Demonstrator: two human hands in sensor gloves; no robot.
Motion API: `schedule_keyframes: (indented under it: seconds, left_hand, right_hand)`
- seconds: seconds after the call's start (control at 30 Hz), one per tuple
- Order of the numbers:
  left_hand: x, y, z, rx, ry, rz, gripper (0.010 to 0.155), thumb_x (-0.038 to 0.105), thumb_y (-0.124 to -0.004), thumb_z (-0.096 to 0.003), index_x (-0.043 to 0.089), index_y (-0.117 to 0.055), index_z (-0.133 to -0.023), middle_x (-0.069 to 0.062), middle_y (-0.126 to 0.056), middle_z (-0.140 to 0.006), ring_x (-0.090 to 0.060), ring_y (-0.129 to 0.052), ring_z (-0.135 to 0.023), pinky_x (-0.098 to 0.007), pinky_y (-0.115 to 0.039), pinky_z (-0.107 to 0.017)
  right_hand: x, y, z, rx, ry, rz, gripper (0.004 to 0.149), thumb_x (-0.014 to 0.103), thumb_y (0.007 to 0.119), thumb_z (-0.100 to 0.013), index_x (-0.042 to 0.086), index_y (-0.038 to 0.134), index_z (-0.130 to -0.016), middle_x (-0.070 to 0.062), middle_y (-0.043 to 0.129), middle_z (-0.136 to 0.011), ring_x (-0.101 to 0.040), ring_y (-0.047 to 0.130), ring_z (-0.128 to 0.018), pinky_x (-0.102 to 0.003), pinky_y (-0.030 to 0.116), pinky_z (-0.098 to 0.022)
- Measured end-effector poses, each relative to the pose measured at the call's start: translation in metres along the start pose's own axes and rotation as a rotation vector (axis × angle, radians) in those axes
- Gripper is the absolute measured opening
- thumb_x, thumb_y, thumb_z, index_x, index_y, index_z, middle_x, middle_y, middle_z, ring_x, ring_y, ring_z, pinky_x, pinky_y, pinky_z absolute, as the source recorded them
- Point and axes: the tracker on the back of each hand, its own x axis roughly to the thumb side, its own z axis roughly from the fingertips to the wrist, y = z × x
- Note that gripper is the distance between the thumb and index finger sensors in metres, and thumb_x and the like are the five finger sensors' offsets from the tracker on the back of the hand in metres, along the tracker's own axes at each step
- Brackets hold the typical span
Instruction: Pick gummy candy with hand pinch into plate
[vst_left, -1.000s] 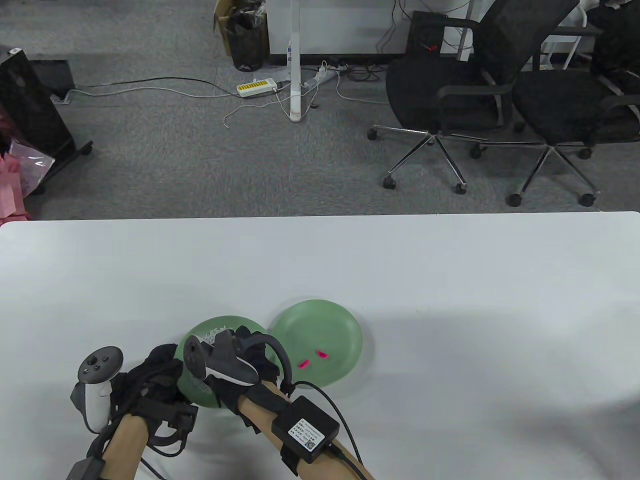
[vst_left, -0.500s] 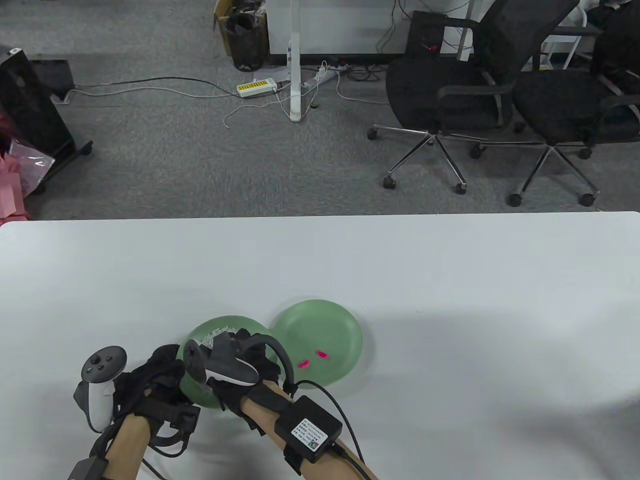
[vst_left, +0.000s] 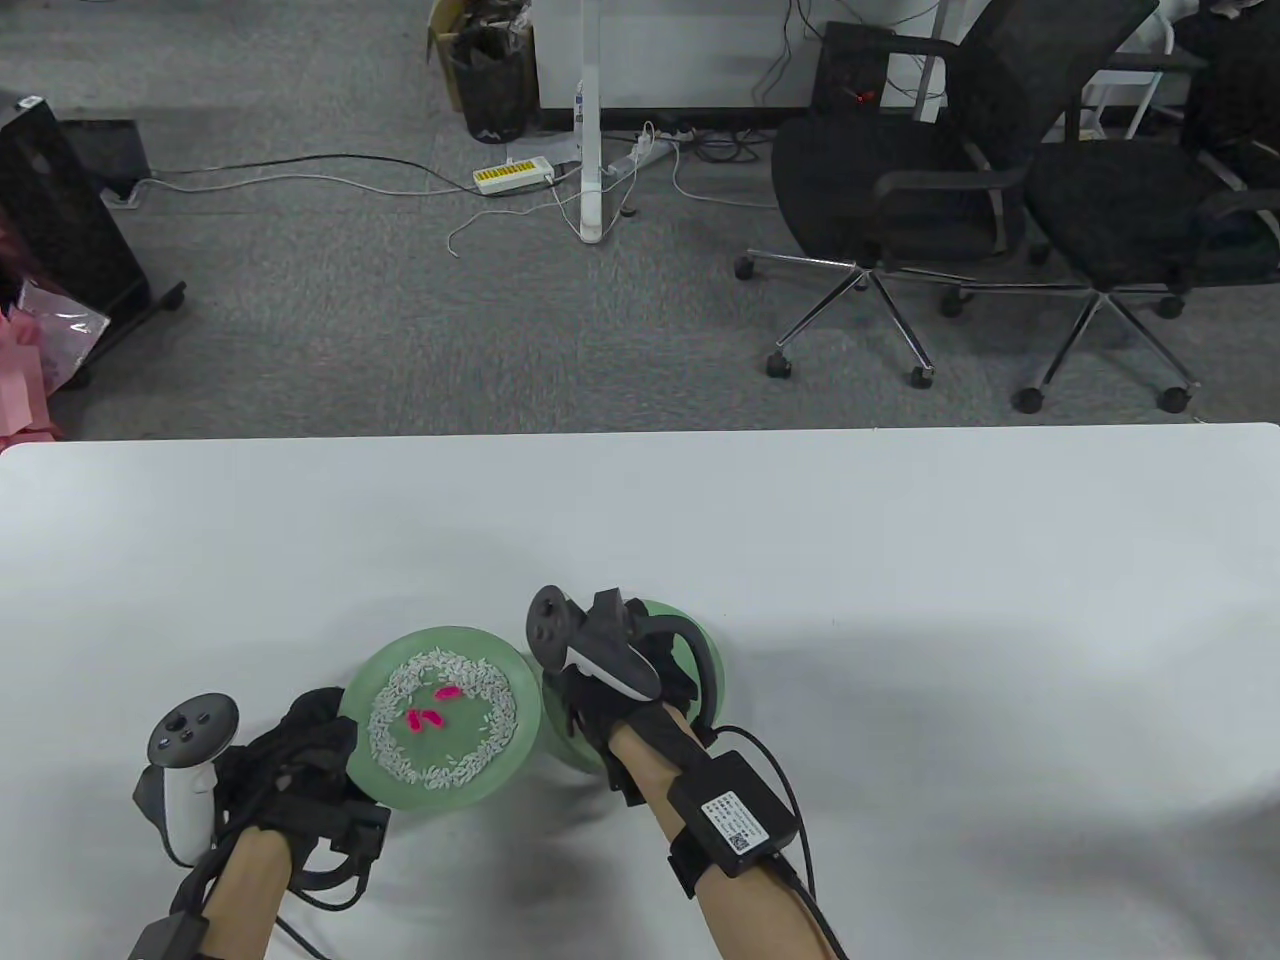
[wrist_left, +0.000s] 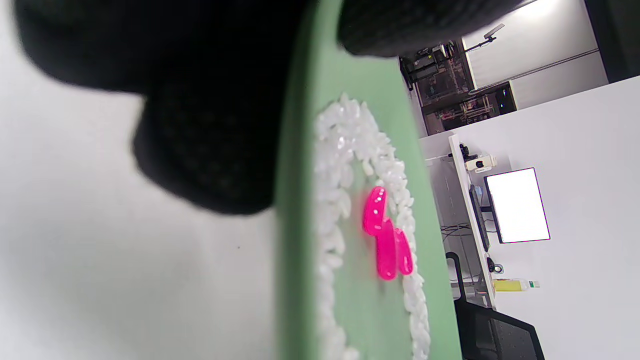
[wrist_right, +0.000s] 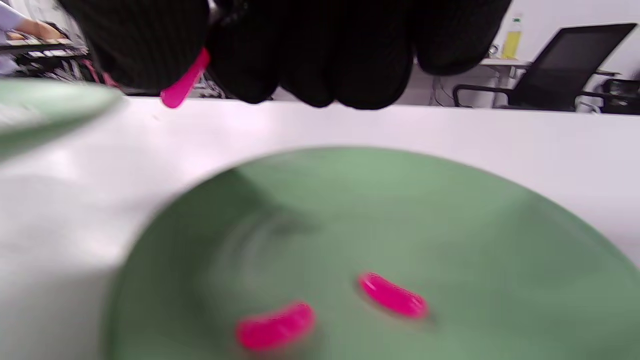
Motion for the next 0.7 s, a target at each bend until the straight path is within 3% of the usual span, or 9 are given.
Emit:
schedule_keyframes:
  seconds: [0.3, 0.6, 0.7]
  left_hand:
    - [0.002, 0.000, 0.002, -0.004, -0.002, 0.005, 0.058, 0.030, -0.075, -0.0441, 0.018, -0.070, -0.100, -0.007, -0.097, -0.079, -0.028, -0.111, -0.022, -0.036, -0.093, -0.019]
    - [0.004, -0.001, 0.004, -0.007, -0.002, 0.003, 0.058, 0.030, -0.075, -0.0441, 0.018, -0.069, -0.100, -0.007, -0.098, -0.079, -0.028, -0.111, -0.022, -0.036, -0.093, -0.019]
    - [0.004, -0.001, 0.004, -0.008, -0.002, 0.005, 0.058, 0.030, -0.075, -0.0442, 0.018, -0.069, -0.100, -0.007, -0.097, -0.079, -0.028, -0.111, -0.022, -0.036, -0.093, -0.019]
  right_hand:
    - [-0.011, 0.037, -0.010, 0.049, 0.043, 0.077, 0.044, 0.047, 0.079, -0.037, 0.022, 0.086, -0.073, 0.001, 0.084, -0.082, -0.030, 0.081, -0.077, -0.059, 0.063, -0.068]
    - [-0.011, 0.045, -0.012, 0.061, 0.045, 0.107, 0.048, 0.050, 0.079, -0.036, 0.023, 0.086, -0.075, 0.001, 0.084, -0.083, -0.029, 0.081, -0.078, -0.058, 0.062, -0.068]
    - [-0.013, 0.038, -0.011, 0.011, 0.048, 0.063, 0.047, 0.049, 0.080, -0.036, 0.023, 0.086, -0.075, 0.001, 0.084, -0.082, -0.029, 0.081, -0.078, -0.058, 0.063, -0.068]
